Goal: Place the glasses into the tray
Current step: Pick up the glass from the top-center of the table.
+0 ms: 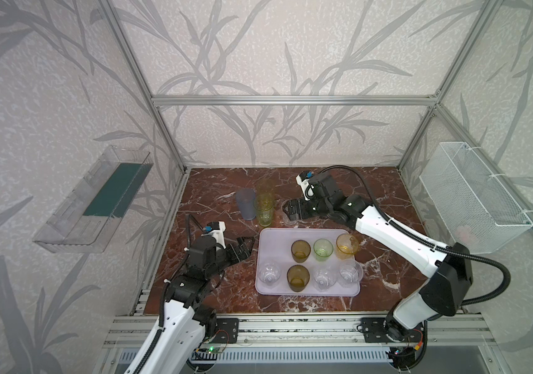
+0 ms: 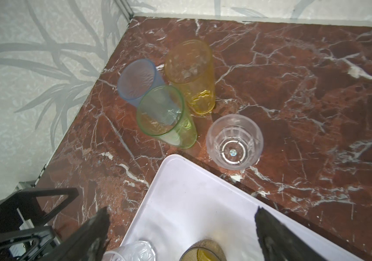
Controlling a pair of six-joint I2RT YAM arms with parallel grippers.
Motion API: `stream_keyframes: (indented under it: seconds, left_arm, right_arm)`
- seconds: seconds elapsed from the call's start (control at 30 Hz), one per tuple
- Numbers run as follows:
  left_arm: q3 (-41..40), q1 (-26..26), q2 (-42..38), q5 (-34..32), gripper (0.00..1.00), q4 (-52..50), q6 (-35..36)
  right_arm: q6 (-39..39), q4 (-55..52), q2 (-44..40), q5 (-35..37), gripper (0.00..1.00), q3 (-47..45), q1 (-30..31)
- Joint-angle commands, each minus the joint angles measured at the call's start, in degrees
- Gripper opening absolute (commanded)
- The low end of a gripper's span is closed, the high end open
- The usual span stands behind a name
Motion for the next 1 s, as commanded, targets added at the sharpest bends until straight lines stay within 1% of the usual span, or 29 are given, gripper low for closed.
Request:
stream_keyframes:
  seconds: [0.0,0.07,0.17,0.23,0.33,0.4,0.43,0.53,0.7,0.77,0.97]
  left_arm:
    - [1.2,0.2,0.1,1.1,0.99,1.9,0.9]
    - [0.8,0.2,0.3,0.7,0.99,2.5,0.6]
    - [0.6,0.2,0.7,0.1,0.99,2.8,0.4]
    - [0.7,0.2,1.2,0.1,0.99,2.6,0.4]
    - [0.8,0.2,1.5,0.7,0.99,2.0,0.4]
    - [0.7,0.2,1.2,0.6,0.99,1.6,0.3]
    - [0.7,0.2,1.0,0.4,0.99,1.3,0.3]
    - [0.5,0.2,0.4,-0.1,0.99,0.9,0.1]
    - [0.5,0.2,-0.2,-0.6,0.99,0.5,0.2]
    - [0.5,0.2,-0.1,-0.6,0.99,0.4,0.2]
    - [0.5,0.2,-0.1,-0.8,0.99,0.1,0.3]
  right_arm:
    - [-0.1,-0.5,1.0,-2.0,1.0,1.2,-2.4]
    - [-0.5,-1.4,2.8,-1.7,1.0,2.6,-3.7]
    - [-1.3,-3.2,5.9,-1.5,0.94,5.5,-5.3]
    - [-2.4,-4.2,8.7,0.6,0.86,7.1,-5.6]
    - [-3.8,-4.9,11.1,3.6,0.77,8.8,-5.6]
    - [-4.2,-5.3,12.9,4.7,0.68,9.7,-5.7]
    - [-4.4,-5.3,13.7,4.8,0.66,10.0,-5.7]
    - [-5.1,-6.0,16.3,5.6,0.55,11.4,-5.8]
    - [-6.3,-9.3,20.9,8.1,0.53,14.8,-6.0]
    - [-6.6,-10.3,22.4,8.1,0.51,16.0,-6.1]
    - [-6.9,-10.5,25.0,9.3,0.47,16.6,-6.3]
